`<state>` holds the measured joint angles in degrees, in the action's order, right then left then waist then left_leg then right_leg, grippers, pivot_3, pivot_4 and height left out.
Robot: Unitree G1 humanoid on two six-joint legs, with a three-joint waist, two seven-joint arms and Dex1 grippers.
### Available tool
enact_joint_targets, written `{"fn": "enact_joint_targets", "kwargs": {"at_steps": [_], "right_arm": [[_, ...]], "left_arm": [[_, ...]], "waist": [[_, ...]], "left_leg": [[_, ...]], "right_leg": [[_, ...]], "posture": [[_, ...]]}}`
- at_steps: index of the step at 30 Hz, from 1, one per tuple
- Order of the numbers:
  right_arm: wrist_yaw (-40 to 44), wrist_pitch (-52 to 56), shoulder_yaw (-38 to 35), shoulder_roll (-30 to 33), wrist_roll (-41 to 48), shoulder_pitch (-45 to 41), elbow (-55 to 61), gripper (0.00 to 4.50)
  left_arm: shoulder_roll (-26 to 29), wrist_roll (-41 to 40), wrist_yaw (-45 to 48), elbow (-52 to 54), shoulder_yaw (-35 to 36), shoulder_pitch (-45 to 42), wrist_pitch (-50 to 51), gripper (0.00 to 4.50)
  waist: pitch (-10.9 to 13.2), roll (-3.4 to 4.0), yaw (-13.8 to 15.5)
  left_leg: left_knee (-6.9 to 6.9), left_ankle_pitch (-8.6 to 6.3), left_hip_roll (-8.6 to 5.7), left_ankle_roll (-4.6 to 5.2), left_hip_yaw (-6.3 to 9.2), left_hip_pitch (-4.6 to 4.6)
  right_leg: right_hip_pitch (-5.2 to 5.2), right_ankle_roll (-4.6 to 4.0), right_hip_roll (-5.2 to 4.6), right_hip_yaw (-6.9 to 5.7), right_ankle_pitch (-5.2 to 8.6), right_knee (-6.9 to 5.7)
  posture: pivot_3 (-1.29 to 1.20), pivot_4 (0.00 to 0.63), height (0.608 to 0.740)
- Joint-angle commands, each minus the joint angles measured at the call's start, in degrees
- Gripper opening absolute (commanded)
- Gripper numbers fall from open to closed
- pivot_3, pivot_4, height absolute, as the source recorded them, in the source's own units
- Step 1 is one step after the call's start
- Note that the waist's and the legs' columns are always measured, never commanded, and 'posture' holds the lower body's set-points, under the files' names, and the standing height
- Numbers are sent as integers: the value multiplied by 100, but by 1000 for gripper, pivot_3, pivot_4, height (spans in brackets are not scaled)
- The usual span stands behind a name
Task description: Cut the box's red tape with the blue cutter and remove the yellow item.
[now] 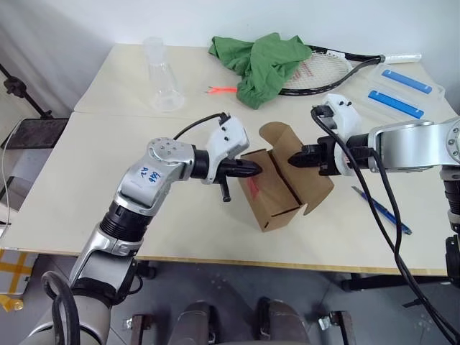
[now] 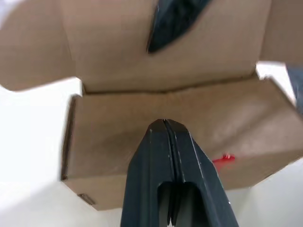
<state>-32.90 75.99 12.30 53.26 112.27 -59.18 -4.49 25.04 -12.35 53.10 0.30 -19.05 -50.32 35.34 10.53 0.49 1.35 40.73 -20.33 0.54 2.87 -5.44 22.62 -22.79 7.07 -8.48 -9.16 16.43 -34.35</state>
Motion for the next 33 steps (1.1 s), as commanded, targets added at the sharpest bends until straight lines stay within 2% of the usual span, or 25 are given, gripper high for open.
{"fn": "enact_joint_targets", "kwargs": {"at_steps": [1, 12, 23, 27, 30, 33], "right_arm": [[-54, -106, -139, -10, 73, -36, 183, 57], [-46, -69, -148, 101, 73, -140, 218, 57], [-347, 38, -52, 434, 73, -93, -122, 57], [-379, 24, -66, 304, 73, 37, -143, 57], [-423, -10, -17, 174, 73, 276, -60, 57], [-446, -73, 7, 32, 73, 580, 7, 57]], "left_arm": [[180, 551, 293, -127, -436, -168, -726, 0], [793, 1200, 1225, -227, -904, -117, -1519, 0], [1239, 1228, 1491, 373, -848, 388, -1031, 0], [1188, 1317, 1373, 467, -785, 520, -958, 0], [940, 1459, 1061, 232, -719, 553, -1063, 0], [794, 1577, 900, -8, -708, 554, -1168, 0]], "waist": [[0, 0, 0], [-1, 1, -34], [-3, 3, 8], [-1, 3, 38], [0, 4, 48], [1, 3, 62]], "left_leg": [[0, 0, 0, 0, 0, 0], [-11, 0, 7, 0, -9, -19], [-11, 0, 7, 0, -6, -29], [-3, -1, -3, 7, 3, -24], [25, -4, -2, 11, 27, 33], [25, -4, -6, 11, 31, 43]], "right_leg": [[0, 0, 0, 0, 0, 0], [4, -1, 1, 5, 1, -2], [17, -2, -2, 8, 1, -1], [23, -2, -9, 7, 1, 2], [-5, 1, -10, 4, -1, 5], [-10, 3, -9, -14, -2, 6]], "posture": [[0, 150, 740], [0, 150, 740], [0, 150, 740], [0, 150, 740], [0, 150, 740], [0, 150, 740]]}}
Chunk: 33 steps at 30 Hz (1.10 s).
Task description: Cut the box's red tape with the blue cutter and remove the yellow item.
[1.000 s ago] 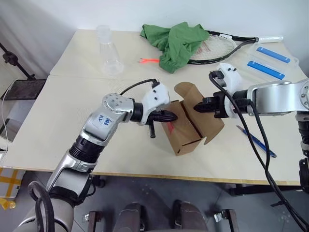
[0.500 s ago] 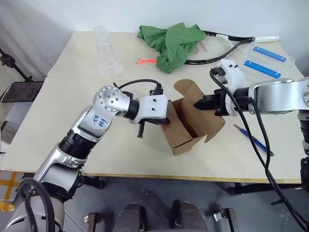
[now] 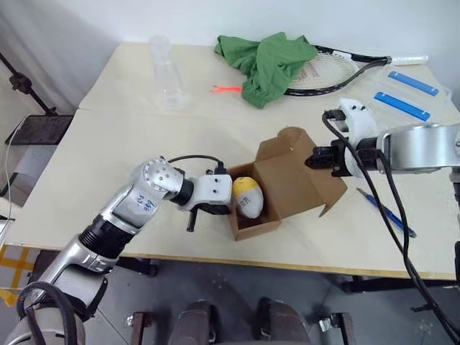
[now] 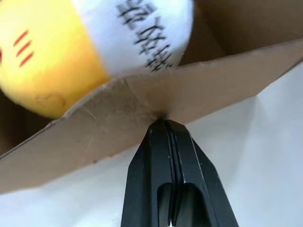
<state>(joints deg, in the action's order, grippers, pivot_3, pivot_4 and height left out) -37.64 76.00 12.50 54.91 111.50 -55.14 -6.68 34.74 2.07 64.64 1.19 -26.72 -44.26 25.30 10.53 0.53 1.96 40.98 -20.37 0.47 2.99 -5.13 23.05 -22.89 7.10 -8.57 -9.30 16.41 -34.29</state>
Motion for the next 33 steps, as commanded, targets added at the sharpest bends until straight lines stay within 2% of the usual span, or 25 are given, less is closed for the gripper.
{"fn": "enact_joint_targets", "kwargs": {"at_steps": [1, 8, 11, 12, 15, 16, 17, 19, 28, 29, 31, 33], "right_arm": [[23, -92, -12, -173, 150, 255, 231, 57], [96, -292, -39, -236, -167, 935, 551, 57], [636, -340, -289, -206, -1038, 974, 934, 57], [1020, -414, -307, -164, -1558, 967, 1156, 57], [1771, -411, -490, -30, -2342, 1164, 1394, 57], [2029, -356, -540, 5, -2492, 1214, 1460, 455], [2263, -322, -612, 48, -2647, 1239, 1496, 632], [2632, -273, -755, 98, -2933, 1281, 1532, 1225], [4759, -596, -1131, 968, -4712, 1482, 1379, 4352], [4980, -652, -1201, 1061, -4875, 1522, 1372, 4500], [5397, -747, -1316, 1242, -5147, 1632, 1435, 4500], [5773, -809, -1518, 1395, -5312, 1750, 1537, 4500]], "left_arm": [[-222, 140, -277, -149, 82, -55, -165, 0], [-258, 175, -277, -240, 153, -25, -171, 0], [-231, 200, -267, -297, 186, -25, -207, 0], [-236, 226, -300, -321, 201, -44, -216, 0], [-236, 257, -323, -452, 250, -112, -85, 0], [-239, 183, -257, -442, 290, -117, 29, 0], [-218, 144, -215, -420, 331, -130, 112, 380], [-186, 101, -161, -389, 393, -150, 210, 812], [224, -65, -24, -757, 948, -591, 223, 3580], [266, -92, -4, -792, 1000, -655, 240, 3833], [326, -152, 49, -809, 1099, -737, 268, 4469], [290, -254, 68, -782, 1216, -844, 276, 4489]], "waist": [[0, 0, -7], [1, 0, -38], [0, 0, -51], [1, 0, -52], [1, 0, -31], [0, 0, -28], [1, 0, -29], [0, 0, -35], [1, -1, -39], [1, -1, -42], [1, -1, -33], [1, -1, -25]], "left_leg": [[0, 0, 0, 0, -3, 2], [-4, 1, 2, 1, -13, 7], [-4, 1, 2, 1, -19, 7], [-4, 1, 3, 1, -19, 7], [-3, 1, 4, 0, -21, 8], [-2, 1, 2, 0, -21, 9], [-2, 1, 1, 1, -21, 10], [-2, 1, 0, 1, -22, 11], [-3, 1, -3, 1, -37, 22], [-3, 1, -3, 1, -38, 22], [-3, 1, -5, 1, -39, 22], [-2, 1, -7, 1, -39, 22]], "right_leg": [[0, 2, 1, -6, -1, 1], [-16, 5, 3, -5, -3, -1], [-22, 6, 4, 0, -3, -3], [-23, 6, 4, 1, -3, -3], [-26, 6, 6, 3, -3, -5], [-25, 7, 6, 3, -3, -5], [-26, 9, 5, 4, -5, -5], [-26, 11, 5, 6, -6, -4], [-55, 11, 6, 16, -6, -18], [-55, 11, 6, 16, -6, -18], [-55, 11, 6, 18, -6, -19], [-55, 11, 5, 18, -6, -20]], "posture": [[0, 150, 740], [0, 150, 740], [0, 150, 740], [0, 150, 740], [0, 150, 740], [0, 150, 740], [0, 150, 740], [0, 150, 740], [0, 150, 740], [0, 150, 740], [0, 150, 740], [0, 150, 740]]}}
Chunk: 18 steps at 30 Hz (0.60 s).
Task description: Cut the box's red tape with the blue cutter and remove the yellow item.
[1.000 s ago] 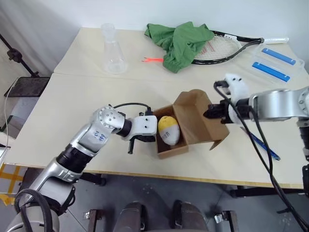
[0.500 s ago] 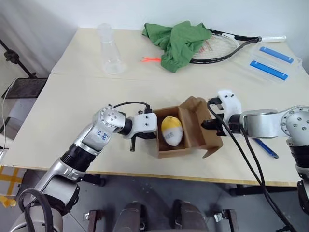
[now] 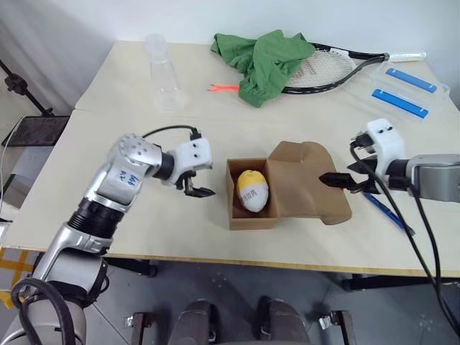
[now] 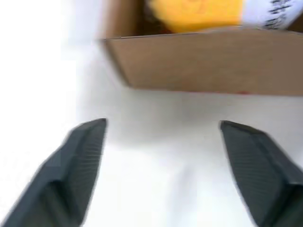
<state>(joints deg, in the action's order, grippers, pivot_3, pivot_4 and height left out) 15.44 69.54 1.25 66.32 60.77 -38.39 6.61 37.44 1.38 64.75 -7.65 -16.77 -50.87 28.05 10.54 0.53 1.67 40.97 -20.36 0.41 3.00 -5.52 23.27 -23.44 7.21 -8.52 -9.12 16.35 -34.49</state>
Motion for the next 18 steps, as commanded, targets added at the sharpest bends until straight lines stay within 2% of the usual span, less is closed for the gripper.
{"fn": "enact_joint_targets", "kwargs": {"at_steps": [1, 3, 6, 11, 15, 18], "right_arm": [[606, -184, -482, 291, -309, 120, 249, 4500], [1133, -338, -751, 494, -405, 330, 421, 4500], [1713, -490, -980, 703, -579, 608, 676, 4500], [1658, -437, -1293, 488, -801, 643, 718, 4500], [1528, -256, -1590, 315, -819, 889, 930, 4500], [1407, -62, -1864, 212, -778, 1089, 1137, 4500]], "left_arm": [[-2, -231, 58, 120, 262, -218, -5, 4489], [-284, -455, 10, 183, 342, -417, 30, 4489], [-701, -650, 200, 424, 98, -485, -60, 4489], [-1155, -506, 309, -45, -352, -611, -273, 4489], [-1335, -59, 446, -836, -889, -848, -875, 4489], [-1426, 73, 545, -1221, -1024, -953, -1179, 3941]], "waist": [[0, 0, 5], [0, -1, 14], [1, -1, 91], [1, -1, 97], [1, -1, 101], [1, -2, 141]], "left_leg": [[0, 0, 0, 0, 2, 0], [1, 0, -1, 0, 0, -1], [6, 1, -5, 2, 3, 2], [10, 2, -8, 3, -1, -2], [12, 3, -27, 4, -4, -3], [11, 3, -32, 4, -1, -1]], "right_leg": [[1, 0, 0, -1, 0, -1], [0, 1, 0, 1, 0, -3], [1, 3, -1, 1, -2, -5], [1, 7, -1, 6, -4, -11], [-1, 7, -1, 7, -4, -14], [0, 7, -3, 5, -4, -15]], "posture": [[0, 150, 740], [0, 150, 740], [0, 150, 740], [0, 150, 740], [0, 150, 740], [0, 150, 740]]}}
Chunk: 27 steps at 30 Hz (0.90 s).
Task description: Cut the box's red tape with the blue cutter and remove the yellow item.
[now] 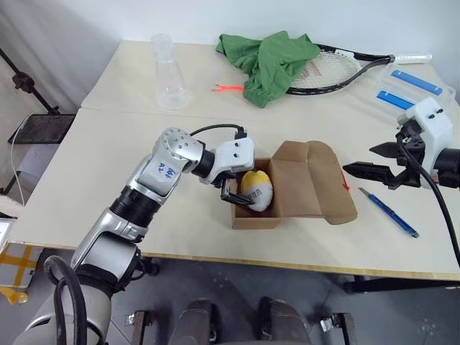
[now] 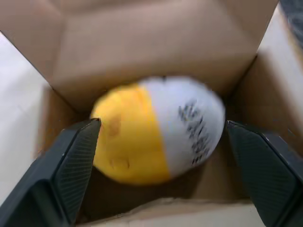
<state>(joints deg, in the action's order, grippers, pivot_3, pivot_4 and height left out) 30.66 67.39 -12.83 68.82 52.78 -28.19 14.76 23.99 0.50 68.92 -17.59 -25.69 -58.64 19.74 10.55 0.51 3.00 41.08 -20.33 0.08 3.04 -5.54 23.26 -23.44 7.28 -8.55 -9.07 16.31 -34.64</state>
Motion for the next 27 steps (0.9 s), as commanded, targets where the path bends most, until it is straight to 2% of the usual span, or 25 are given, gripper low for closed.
{"fn": "enact_joint_targets", "kwargs": {"at_steps": [1, 9, 14, 20, 27], "right_arm": [[-169, 224, -544, -77, 25, 118, 383, 4500], [-310, 567, -936, -255, 16, 288, 669, 4500], [-163, 523, -982, -227, -65, 347, 668, 4500], [142, 208, -999, -233, -206, 375, 573, 4500], [633, -171, -1038, -279, -254, 469, 594, 4500]], "left_arm": [[-113, 181, 160, -327, -136, -218, -420, 3685], [-328, -39, 285, -528, 214, -369, -564, 1265], [-384, -338, 309, -226, 527, -315, -367, 14], [-488, -700, 91, 76, 938, -316, -30, 14], [-725, -1122, -709, 190, 1719, -510, 312, 14]], "waist": [[0, 0, 4], [0, 0, -2], [0, 0, -3], [0, 0, -7], [0, 0, -9]], "left_leg": [[0, 0, 1, 0, 2, 0], [1, 1, 3, 3, 3, 0], [2, 2, 4, 3, 5, 0], [3, 2, 5, 3, 5, -1], [4, 2, 5, 3, 5, -2]], "right_leg": [[0, 0, -2, 0, 0, 0], [0, 0, -3, 2, 0, -4], [0, 0, -5, 2, 0, -6], [0, 0, -5, 3, 0, -8], [0, 0, -5, 4, 0, -11]], "posture": [[0, 150, 740], [0, 150, 740], [0, 150, 740], [0, 150, 740], [0, 150, 740]]}}
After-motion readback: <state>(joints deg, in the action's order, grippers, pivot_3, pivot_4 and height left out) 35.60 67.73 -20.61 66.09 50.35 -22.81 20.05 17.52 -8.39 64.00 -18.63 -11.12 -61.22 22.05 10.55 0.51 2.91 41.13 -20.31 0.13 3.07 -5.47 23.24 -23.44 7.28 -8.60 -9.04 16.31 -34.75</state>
